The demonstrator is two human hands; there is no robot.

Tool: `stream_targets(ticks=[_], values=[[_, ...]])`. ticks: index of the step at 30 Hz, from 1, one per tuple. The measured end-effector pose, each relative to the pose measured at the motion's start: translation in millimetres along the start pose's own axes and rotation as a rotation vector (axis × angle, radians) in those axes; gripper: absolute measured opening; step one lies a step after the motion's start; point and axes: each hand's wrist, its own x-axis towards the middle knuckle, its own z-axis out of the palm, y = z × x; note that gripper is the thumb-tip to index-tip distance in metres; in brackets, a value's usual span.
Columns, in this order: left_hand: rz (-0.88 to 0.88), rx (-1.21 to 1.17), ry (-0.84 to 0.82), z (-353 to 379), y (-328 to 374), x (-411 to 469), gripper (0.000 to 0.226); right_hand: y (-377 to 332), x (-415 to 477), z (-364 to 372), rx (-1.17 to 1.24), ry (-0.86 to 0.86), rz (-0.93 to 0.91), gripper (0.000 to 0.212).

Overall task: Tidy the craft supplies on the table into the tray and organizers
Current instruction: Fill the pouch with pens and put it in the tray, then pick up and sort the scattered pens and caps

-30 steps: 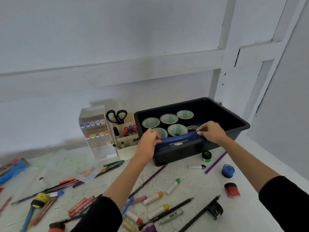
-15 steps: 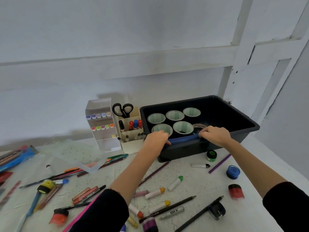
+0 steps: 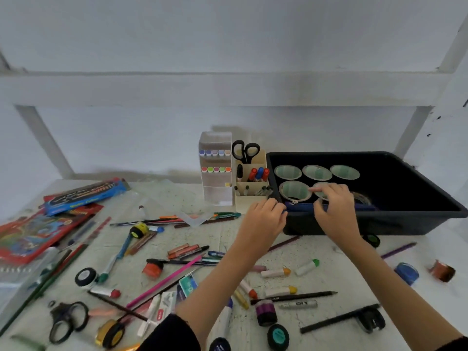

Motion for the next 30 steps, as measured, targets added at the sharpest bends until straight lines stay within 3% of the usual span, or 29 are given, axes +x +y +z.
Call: stream_targets(ticks=[5, 15, 24, 30], values=[[-0.171, -0.044, 0.057, -32, -18, -43, 0.032, -64, -17, 27, 0.148, -0.054, -0.12, 0.026], [-0.45, -0.042, 0.109, -88, -73, -135, 0.018, -153, -55, 84, 0.355, -0.232, -0.145, 0.03], [-0.654, -0.05, 0.2, -146, -145, -199, 0.016, -244, -74, 134, 0.526, -0.512, -0.038, 0.047], [-0.868, -0.15, 0.192, -185, -212, -220, 0.02, -305, -58, 166, 0.574, -0.587, 0.061, 0.038]])
